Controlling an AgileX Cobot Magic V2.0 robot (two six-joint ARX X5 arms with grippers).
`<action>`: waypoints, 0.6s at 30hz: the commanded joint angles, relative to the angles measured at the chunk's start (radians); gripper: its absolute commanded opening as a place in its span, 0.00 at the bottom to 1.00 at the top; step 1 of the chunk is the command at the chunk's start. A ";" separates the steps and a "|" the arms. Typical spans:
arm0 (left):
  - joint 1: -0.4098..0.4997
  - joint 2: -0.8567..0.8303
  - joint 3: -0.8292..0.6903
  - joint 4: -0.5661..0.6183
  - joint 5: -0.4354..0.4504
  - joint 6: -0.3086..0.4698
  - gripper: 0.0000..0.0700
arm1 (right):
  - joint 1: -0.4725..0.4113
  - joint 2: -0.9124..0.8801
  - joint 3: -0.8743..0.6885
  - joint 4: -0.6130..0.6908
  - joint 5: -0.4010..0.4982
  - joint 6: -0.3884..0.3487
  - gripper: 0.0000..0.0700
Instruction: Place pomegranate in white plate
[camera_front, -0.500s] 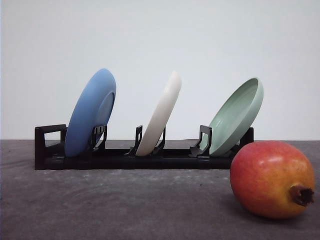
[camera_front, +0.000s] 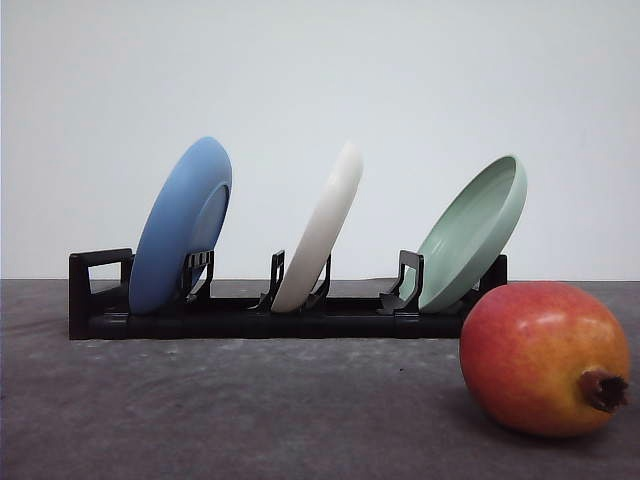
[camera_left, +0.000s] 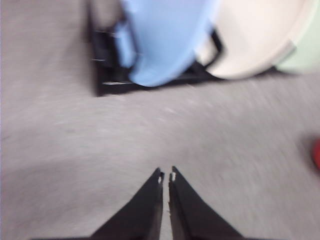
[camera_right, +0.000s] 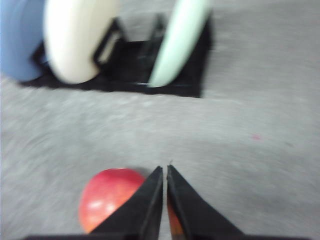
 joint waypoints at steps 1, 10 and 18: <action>-0.024 0.011 0.019 0.007 -0.005 0.048 0.00 | 0.015 0.006 0.018 0.014 0.004 -0.021 0.02; -0.045 0.025 0.019 0.018 0.000 0.051 0.15 | 0.033 0.009 0.018 0.030 0.009 -0.044 0.39; -0.045 0.025 0.019 0.059 0.042 0.050 0.61 | 0.033 0.009 0.018 0.044 0.009 -0.042 0.64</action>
